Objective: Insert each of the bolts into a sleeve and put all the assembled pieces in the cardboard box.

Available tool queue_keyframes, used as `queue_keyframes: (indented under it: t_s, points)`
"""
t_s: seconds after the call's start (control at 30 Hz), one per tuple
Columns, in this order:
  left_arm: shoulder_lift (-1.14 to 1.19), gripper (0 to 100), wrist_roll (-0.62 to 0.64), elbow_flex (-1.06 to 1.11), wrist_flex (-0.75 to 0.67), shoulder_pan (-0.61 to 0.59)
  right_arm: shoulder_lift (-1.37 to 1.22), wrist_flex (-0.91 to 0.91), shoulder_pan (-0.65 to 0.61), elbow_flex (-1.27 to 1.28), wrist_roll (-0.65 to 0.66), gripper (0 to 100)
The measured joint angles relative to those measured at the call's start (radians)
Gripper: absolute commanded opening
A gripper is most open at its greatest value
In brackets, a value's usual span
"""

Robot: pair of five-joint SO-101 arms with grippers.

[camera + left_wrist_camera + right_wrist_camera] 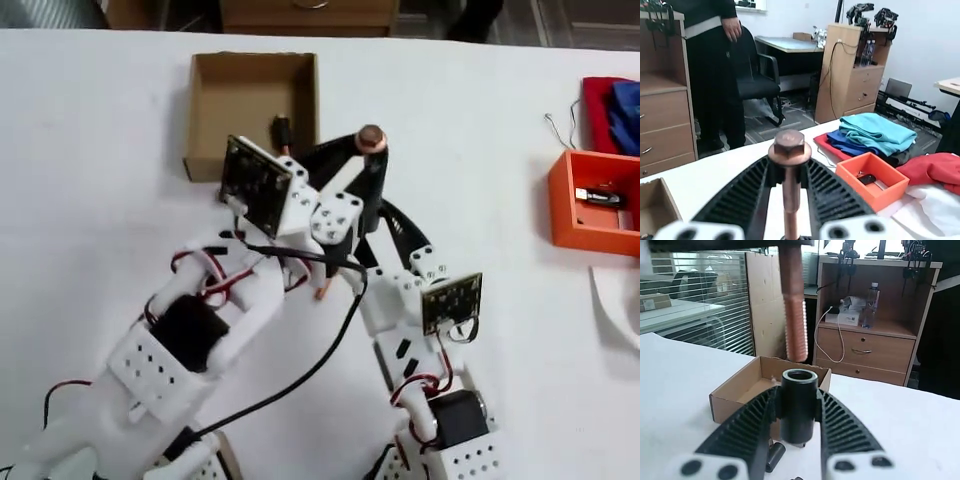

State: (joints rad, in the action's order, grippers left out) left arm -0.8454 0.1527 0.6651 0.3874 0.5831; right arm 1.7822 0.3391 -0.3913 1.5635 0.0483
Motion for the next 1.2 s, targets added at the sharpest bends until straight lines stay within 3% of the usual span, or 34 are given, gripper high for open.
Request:
queue_keyframes:
  t_s: [0.8,0.93,1.1,1.2]
  points:
    - [0.000,3,0.055,0.152,-0.009,0.003,0.000,0.000,-0.002,0.002,0.002,2.3]
    - [0.000,4,0.055,0.152,0.069,0.005,0.000,0.000,-0.003,0.002,0.003,2.3]
    - [-0.003,14,0.058,0.149,0.153,0.002,-0.002,0.002,-0.003,0.008,0.005,2.3]
    - [-0.003,15,0.063,0.149,0.170,-0.003,-0.002,0.002,0.005,0.011,0.005,2.3]
